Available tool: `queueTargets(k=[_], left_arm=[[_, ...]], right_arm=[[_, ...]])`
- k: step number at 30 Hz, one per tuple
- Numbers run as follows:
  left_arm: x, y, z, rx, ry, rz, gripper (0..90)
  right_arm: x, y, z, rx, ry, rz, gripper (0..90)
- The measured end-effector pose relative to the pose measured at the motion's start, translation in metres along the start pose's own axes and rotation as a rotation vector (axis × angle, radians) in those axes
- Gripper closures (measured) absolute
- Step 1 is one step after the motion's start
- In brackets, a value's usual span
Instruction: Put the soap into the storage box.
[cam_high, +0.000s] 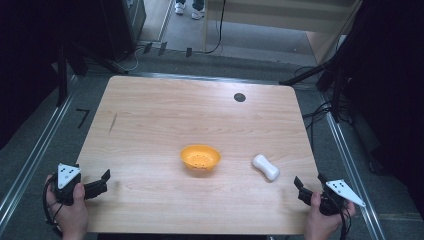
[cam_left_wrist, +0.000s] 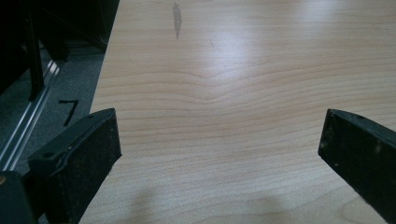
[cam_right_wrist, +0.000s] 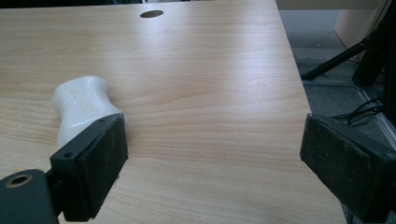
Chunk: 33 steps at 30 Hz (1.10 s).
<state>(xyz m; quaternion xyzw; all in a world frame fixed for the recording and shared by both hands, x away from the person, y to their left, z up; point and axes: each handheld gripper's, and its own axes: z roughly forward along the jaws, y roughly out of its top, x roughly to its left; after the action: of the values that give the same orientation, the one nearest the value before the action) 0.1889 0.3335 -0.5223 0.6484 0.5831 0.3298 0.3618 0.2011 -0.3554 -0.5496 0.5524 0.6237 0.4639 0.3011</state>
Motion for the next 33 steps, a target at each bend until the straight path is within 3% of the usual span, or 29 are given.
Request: queueTargets(k=[13,19,27,33], left_arm=[[0.000,0.000,0.000,-0.003,0.002,-0.003,0.0],[0.000,0.000,0.000,-0.004,-0.001,-0.009,0.0],[0.001,0.000,0.000,-0.003,-0.004,-0.013,0.0],[0.002,0.000,0.000,-0.002,-0.004,-0.016,0.0]], right_arm=[[0.007,0.001,0.005,0.044,-0.038,-0.058,8.5],[0.007,0.004,0.009,0.116,0.010,-0.065,12.9],[0.019,0.022,0.016,0.228,0.033,-0.170,12.9],[0.024,0.036,0.022,0.309,0.047,-0.212,12.9]])
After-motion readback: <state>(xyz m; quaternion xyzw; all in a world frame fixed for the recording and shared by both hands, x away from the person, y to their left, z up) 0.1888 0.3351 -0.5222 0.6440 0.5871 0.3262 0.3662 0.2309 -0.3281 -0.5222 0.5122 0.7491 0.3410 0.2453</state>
